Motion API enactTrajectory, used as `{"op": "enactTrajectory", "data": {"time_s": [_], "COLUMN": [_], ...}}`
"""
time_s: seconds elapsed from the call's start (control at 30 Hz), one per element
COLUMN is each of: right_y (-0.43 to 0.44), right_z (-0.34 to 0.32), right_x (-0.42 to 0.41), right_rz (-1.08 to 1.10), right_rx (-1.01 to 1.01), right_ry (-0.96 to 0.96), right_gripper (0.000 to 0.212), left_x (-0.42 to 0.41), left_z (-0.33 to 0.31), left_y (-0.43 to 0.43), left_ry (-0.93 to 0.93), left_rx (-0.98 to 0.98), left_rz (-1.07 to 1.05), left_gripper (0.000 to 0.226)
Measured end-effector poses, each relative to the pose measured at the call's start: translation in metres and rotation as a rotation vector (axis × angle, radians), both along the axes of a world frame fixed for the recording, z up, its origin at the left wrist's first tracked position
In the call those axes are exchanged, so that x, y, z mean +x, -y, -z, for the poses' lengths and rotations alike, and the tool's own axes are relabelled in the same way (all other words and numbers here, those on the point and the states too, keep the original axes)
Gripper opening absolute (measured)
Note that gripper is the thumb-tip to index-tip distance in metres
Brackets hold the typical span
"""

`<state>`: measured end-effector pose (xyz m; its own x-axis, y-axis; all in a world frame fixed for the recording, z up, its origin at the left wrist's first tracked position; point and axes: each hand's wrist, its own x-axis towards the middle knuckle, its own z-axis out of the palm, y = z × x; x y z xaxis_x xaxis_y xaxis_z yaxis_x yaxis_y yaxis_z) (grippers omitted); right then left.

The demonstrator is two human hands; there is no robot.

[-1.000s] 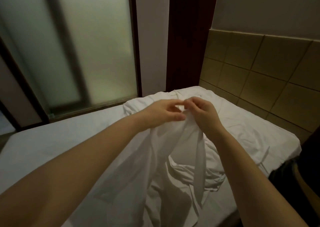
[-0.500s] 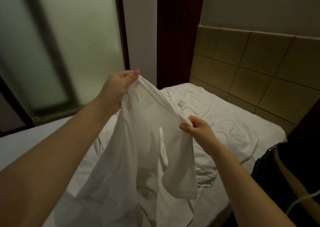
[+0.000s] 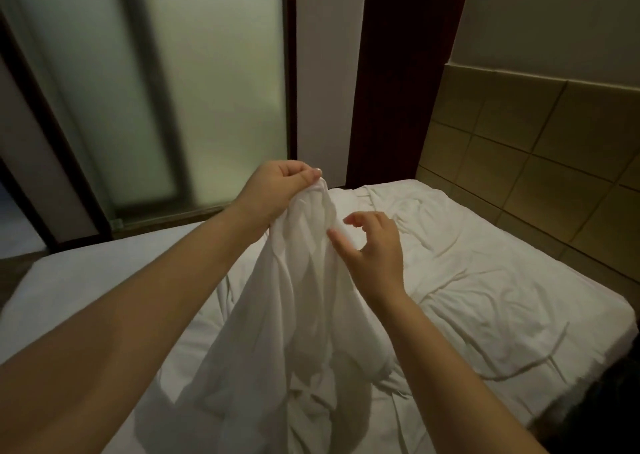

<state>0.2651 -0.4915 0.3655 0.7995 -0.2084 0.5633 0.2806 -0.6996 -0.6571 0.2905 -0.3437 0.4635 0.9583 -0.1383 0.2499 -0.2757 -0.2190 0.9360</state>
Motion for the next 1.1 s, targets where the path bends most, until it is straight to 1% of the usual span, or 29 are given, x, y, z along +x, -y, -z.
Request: {"op": "enactTrajectory", "data": {"time_s": [0.07,0.17,0.23,0.3,0.4,0.47,0.53,0.63,0.7,0.77,0.83,0.93,1.0,1.1], "right_y": [-0.01,-0.026,-0.035,-0.041,-0.048,-0.051,-0.055,-0.057,-0.056,-0.052,-0.045,-0.029,-0.019,-0.006], "right_z": [-0.006,-0.011,-0.011,-0.009,-0.003,0.003,0.008,0.001,-0.009,-0.021,-0.032,-0.04,-0.036,-0.016], "right_x": [-0.001,0.0,0.003,0.006,0.006,0.004,0.004,0.005,0.005,0.002,-0.003,-0.011,-0.015,-0.024], "right_rz": [-0.014,-0.055,-0.051,-0.048,-0.112,-0.158,-0.18,-0.189,-0.208,-0.281,-0.37,-0.426,-0.402,-0.292], "right_rx": [0.0,0.055,0.07,0.09,0.123,0.126,0.125,0.179,0.251,0.299,0.264,0.125,0.018,-0.005], "right_ry": [0.016,0.018,0.01,-0.012,-0.009,-0.049,-0.117,-0.177,-0.212,-0.241,-0.288,-0.449,-0.547,-0.583], "right_gripper": [0.025,0.024,0.017,0.014,0.015,0.016,0.016,0.012,0.013,0.017,0.018,0.016,0.019,0.019], "left_x": [0.001,0.0,-0.002,-0.005,-0.005,-0.005,-0.007,-0.011,-0.011,-0.01,-0.009,-0.011,-0.013,-0.016], "left_z": [-0.002,-0.001,0.0,0.002,0.004,0.008,0.013,0.017,0.016,0.015,0.014,0.011,0.01,0.013], "left_y": [-0.007,-0.017,-0.022,-0.03,-0.049,-0.062,-0.07,-0.077,-0.083,-0.091,-0.096,-0.099,-0.1,-0.104], "left_ry": [0.002,0.02,0.015,0.011,-0.008,-0.018,-0.02,0.001,0.036,0.058,0.073,0.105,0.119,0.129], "left_rx": [0.033,0.02,0.016,-0.004,-0.068,-0.118,-0.122,-0.061,0.031,0.102,0.114,0.107,0.099,0.083], "left_rz": [-0.028,-0.05,-0.06,-0.065,-0.12,-0.176,-0.212,-0.26,-0.3,-0.313,-0.303,-0.273,-0.259,-0.245], "left_gripper": [0.021,0.02,0.02,0.021,0.022,0.023,0.024,0.025,0.024,0.023,0.022,0.022,0.022,0.019]}}
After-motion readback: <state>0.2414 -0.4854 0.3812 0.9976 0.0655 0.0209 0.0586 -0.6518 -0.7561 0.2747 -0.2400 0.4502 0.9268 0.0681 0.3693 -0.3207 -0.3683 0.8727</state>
